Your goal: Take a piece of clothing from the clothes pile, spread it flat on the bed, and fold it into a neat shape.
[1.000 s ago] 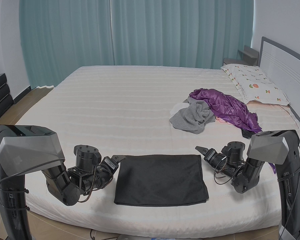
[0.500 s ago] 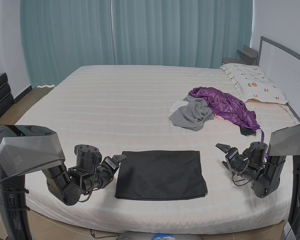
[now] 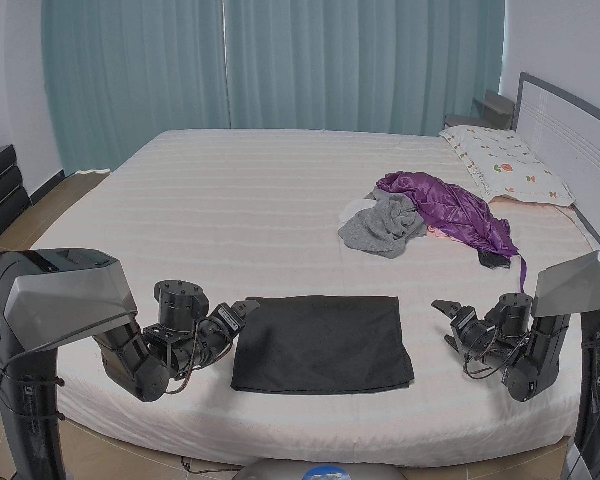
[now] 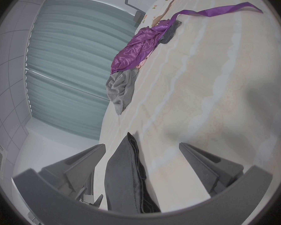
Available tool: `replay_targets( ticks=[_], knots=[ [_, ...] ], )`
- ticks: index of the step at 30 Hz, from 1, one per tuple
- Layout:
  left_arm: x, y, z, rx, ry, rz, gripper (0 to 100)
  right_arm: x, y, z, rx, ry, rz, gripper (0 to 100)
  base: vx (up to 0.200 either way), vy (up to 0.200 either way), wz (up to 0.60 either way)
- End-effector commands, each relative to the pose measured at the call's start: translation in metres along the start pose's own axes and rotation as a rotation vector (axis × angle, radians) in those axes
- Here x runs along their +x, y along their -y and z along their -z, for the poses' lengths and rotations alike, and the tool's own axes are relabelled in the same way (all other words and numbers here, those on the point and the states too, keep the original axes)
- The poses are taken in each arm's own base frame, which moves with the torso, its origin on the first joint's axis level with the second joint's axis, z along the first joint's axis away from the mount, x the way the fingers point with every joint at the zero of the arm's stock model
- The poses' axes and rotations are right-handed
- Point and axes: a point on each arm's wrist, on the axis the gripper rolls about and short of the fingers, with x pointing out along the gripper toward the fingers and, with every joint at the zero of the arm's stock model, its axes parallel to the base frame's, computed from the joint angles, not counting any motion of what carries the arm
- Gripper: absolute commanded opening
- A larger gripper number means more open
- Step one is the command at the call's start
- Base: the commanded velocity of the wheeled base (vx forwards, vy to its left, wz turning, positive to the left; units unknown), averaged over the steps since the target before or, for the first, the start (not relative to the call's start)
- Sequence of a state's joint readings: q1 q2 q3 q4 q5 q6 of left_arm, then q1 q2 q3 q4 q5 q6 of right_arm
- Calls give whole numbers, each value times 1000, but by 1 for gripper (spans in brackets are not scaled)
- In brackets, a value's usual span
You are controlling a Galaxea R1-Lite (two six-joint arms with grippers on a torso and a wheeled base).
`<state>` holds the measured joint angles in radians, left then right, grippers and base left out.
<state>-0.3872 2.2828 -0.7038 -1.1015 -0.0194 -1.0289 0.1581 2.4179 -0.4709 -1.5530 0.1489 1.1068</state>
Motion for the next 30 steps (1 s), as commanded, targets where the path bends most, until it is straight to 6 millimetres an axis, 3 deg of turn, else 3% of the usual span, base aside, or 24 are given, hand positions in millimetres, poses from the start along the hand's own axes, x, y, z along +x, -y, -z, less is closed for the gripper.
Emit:
replay_targets(
  ticks=[1, 12, 21, 30],
  knots=[
    [4, -4, 2, 15, -1, -10, 100, 1, 1, 2, -2, -1, -4, 100, 0, 0, 0],
    [12, -11, 6, 51, -5, -36, 100, 0, 2, 2, -17, -4, 2, 100, 0, 0, 0],
    [31, -7, -5, 40, 27, 6, 100, -1, 3, 3, -18, -6, 6, 100, 0, 0, 0],
    [33, -9, 5, 84, 3, -4, 100, -1, 2, 6, -21, -14, 6, 100, 0, 0, 0]
  ],
)
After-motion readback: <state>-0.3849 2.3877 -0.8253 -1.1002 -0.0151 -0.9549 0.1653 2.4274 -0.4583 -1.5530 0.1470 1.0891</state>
